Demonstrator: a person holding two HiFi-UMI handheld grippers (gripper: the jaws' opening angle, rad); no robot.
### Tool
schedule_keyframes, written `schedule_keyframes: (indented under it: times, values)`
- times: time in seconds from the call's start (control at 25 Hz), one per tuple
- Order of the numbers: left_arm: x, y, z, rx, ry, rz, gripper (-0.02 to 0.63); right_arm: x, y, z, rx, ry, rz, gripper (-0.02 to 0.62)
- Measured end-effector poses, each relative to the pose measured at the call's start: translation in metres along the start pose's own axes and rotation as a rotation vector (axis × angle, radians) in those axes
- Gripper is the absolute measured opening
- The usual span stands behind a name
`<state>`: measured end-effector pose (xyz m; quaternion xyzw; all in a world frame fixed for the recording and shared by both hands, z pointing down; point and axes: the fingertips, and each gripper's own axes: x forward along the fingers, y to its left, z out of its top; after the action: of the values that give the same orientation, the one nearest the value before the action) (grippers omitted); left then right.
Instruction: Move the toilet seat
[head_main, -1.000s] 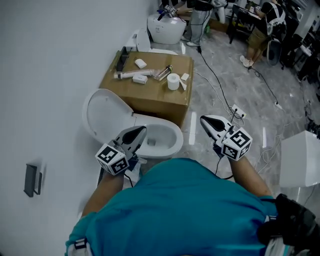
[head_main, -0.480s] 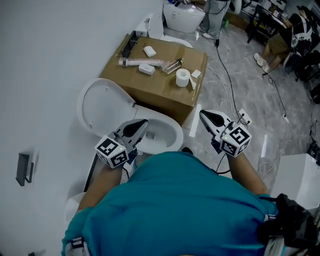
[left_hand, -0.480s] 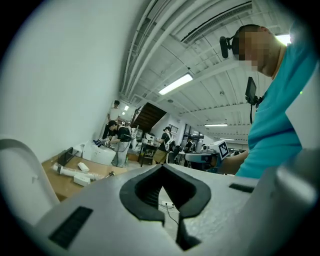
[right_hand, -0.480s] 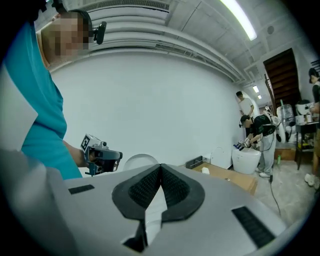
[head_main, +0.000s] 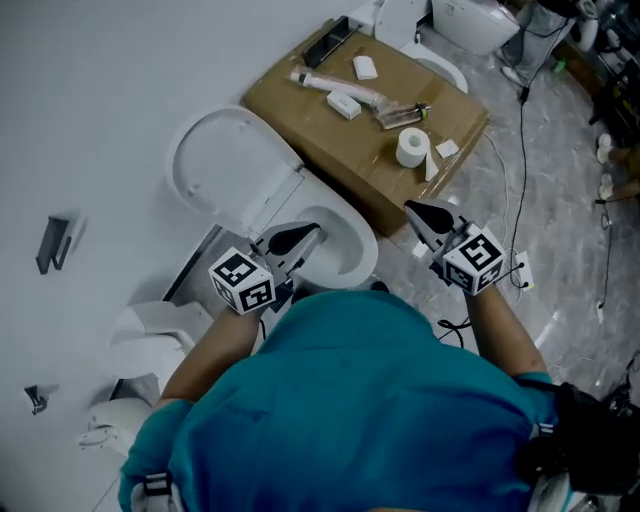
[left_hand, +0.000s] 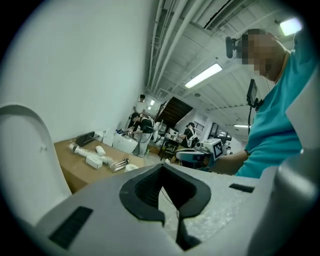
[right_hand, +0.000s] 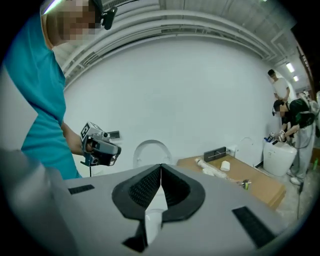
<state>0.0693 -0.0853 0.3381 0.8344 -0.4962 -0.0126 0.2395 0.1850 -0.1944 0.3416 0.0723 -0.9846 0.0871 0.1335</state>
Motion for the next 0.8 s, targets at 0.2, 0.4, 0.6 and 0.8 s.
schedule_keyframes:
  times: [0.2,0.4,0.6,0.8]
  values:
    - [0.004,0.032,-0.048,0.001,0.099,0.036,0.003,0.050,-0.015,-0.068,0.045,0.125,0.027,0.001]
    - [0.003,0.072,-0.104,0.004,0.194,0.037,0.003,0.095,-0.031,-0.176,0.122,0.286,-0.035,0.002]
    - [0.003,0.108,-0.167,-0.047,0.244,0.040,0.003,0.116,-0.042,-0.273,0.218,0.393,-0.103,0.003]
    - [0.013,0.134,-0.232,-0.117,0.281,0.037,0.003,0.130,-0.049,-0.369,0.341,0.488,-0.139,0.065]
